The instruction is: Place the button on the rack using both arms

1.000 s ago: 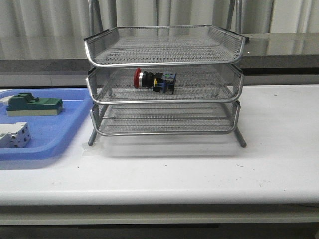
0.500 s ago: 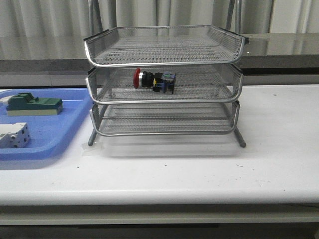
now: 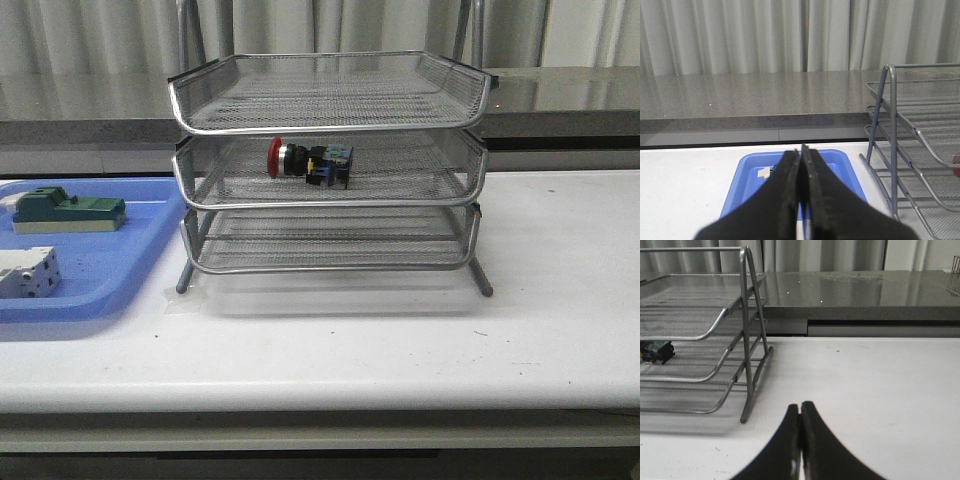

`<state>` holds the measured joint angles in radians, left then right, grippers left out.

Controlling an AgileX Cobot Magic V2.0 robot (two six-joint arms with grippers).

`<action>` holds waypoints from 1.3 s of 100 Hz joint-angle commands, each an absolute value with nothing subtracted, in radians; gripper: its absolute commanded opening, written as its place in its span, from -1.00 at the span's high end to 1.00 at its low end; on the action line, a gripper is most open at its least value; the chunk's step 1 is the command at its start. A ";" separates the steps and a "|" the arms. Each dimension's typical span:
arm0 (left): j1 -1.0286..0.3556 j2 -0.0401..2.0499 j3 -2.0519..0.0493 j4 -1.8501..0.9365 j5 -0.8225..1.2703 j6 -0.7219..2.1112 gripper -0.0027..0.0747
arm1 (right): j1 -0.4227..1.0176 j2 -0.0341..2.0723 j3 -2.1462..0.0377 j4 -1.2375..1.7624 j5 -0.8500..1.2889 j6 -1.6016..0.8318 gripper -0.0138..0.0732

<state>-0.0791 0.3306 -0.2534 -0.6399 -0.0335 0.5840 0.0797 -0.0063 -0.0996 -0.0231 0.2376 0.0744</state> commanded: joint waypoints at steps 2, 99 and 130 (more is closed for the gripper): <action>-0.077 0.336 -0.282 -0.645 -0.098 0.576 0.98 | 0.076 -0.026 -0.072 -0.040 0.109 0.079 0.84; -0.077 0.336 -0.282 -0.645 -0.098 0.576 0.98 | 0.076 -0.027 0.028 -0.040 -0.008 0.079 0.84; -0.077 0.336 -0.282 -0.645 -0.098 0.576 0.98 | 0.076 -0.027 0.028 -0.040 -0.008 0.079 0.84</action>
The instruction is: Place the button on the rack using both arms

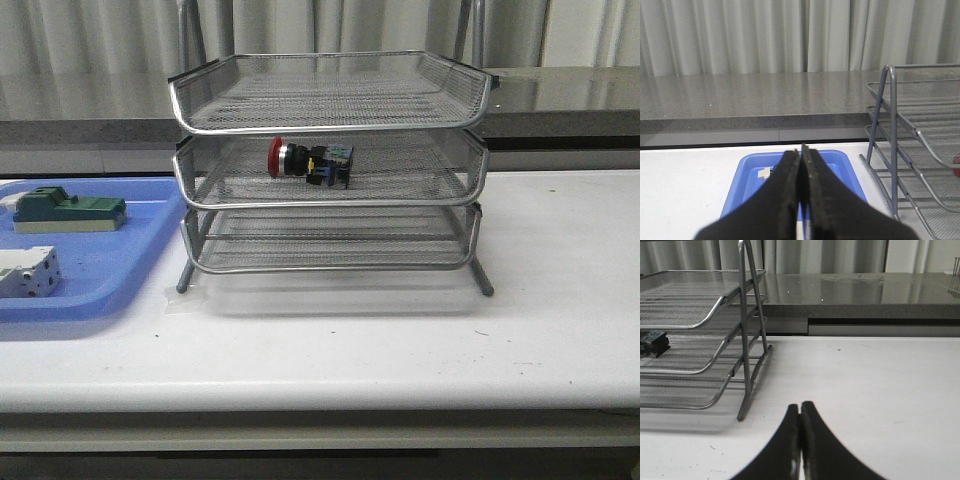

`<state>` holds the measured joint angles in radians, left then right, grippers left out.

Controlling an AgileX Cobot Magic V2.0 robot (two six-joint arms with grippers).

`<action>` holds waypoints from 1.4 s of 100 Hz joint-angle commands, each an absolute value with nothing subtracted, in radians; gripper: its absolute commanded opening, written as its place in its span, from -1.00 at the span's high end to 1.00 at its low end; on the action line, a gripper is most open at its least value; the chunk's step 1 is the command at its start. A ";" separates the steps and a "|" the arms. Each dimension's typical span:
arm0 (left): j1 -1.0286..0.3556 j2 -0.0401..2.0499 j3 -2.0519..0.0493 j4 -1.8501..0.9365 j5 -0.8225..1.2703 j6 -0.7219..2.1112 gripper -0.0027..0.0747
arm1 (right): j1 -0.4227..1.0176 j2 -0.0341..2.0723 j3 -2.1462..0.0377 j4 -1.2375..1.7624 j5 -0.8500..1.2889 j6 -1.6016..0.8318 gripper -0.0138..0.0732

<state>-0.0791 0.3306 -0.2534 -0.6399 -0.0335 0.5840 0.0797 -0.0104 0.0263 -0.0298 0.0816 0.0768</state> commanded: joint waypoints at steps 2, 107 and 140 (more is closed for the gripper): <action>-0.077 0.336 -0.282 -0.645 -0.098 0.576 0.98 | 0.076 -0.027 0.028 -0.040 -0.008 0.079 0.84; -0.077 0.217 -0.107 -0.048 -0.103 0.076 0.98 | 0.076 -0.027 0.028 -0.040 -0.008 0.079 0.84; -0.058 0.014 0.038 -0.024 -0.099 -0.014 0.98 | 0.076 -0.027 0.028 -0.040 -0.008 0.079 0.84</action>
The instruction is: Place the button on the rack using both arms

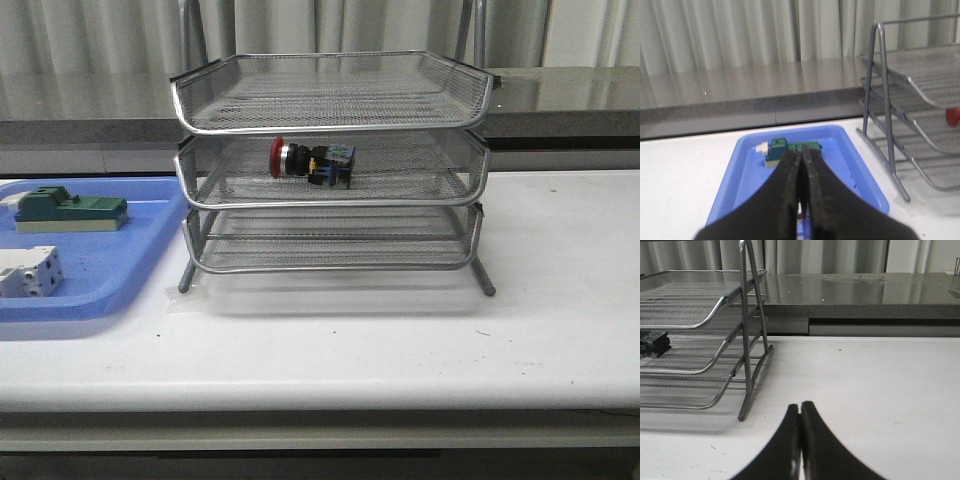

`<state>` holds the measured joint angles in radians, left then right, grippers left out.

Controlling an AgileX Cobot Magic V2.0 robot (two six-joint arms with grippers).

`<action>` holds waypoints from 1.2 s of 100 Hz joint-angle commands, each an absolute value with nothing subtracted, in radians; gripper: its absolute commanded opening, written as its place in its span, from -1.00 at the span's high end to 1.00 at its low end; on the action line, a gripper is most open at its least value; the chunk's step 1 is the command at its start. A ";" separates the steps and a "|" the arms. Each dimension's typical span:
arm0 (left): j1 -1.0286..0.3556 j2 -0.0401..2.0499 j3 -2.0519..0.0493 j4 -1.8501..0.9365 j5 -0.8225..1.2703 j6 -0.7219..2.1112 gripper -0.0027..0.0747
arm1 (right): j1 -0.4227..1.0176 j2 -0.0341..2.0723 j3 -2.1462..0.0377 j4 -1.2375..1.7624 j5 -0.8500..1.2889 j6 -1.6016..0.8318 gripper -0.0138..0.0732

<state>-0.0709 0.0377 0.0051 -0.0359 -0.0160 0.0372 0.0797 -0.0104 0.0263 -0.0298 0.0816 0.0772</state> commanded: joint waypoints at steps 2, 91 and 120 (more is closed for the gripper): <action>-0.052 0.006 0.038 -0.021 -0.079 -0.023 0.98 | 0.076 -0.027 0.028 -0.040 -0.008 0.079 0.84; -0.023 -0.035 0.038 -0.014 -0.074 -0.028 0.98 | 0.076 -0.027 0.028 -0.040 -0.008 0.079 0.84; -0.023 -0.035 0.038 -0.014 -0.074 -0.028 0.98 | 0.076 -0.027 0.028 -0.040 -0.008 0.079 0.84</action>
